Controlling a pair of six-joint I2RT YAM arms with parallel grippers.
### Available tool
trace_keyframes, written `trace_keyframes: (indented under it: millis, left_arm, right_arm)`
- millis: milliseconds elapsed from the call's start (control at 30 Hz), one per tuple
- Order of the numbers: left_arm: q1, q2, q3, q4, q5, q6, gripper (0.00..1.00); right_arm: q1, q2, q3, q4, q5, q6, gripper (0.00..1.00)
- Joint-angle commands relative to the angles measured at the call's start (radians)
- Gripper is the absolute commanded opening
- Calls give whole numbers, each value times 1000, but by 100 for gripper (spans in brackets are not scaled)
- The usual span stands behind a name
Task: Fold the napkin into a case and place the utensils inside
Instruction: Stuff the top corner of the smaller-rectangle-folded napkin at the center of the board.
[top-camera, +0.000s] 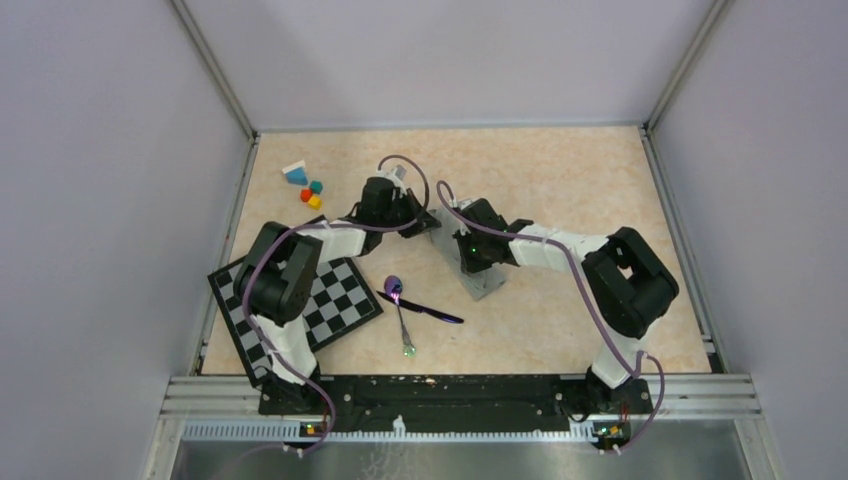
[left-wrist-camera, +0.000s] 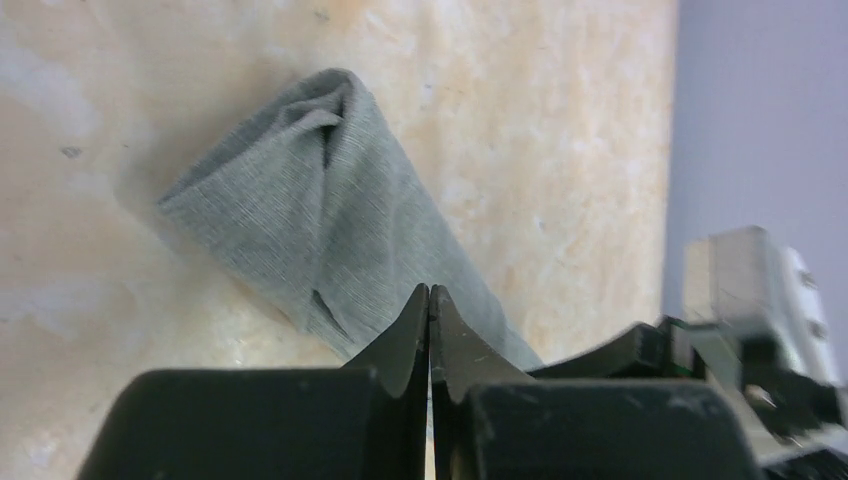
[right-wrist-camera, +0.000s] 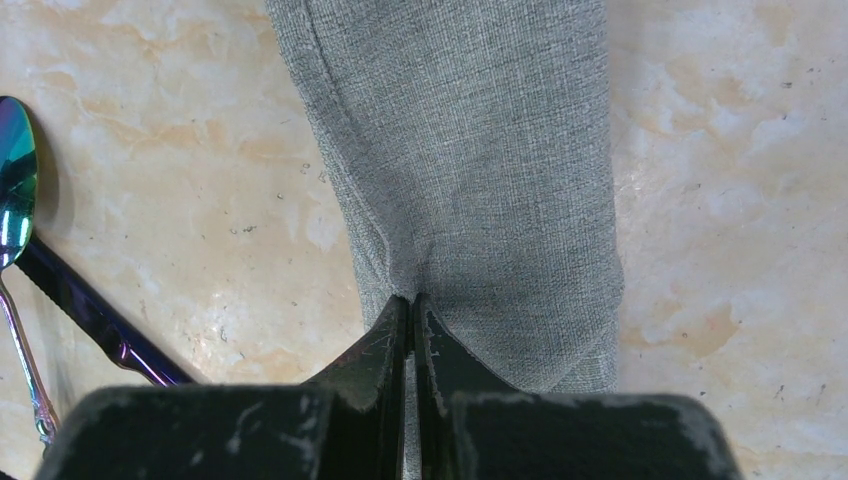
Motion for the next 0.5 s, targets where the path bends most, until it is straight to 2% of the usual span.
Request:
trace_keyframes:
  millis: [0,167,367,467]
  left_arm:
    - [-20,52,69,-90,-89,83,0]
    - [-28,127,104,-86,-95,84,0]
    - [-4,185,118,-177,-211,150,0]
    - [7,202,116,-180,-175,158,0]
  right_arm:
    - [-8,1,-11,30,-6,13,0]
    - [-8,-2,-12,36,-12,16,0]
    - [-3,-40,-37,59,-54,-18,0]
    - [32,-104,-61,106,-28,-87,16]
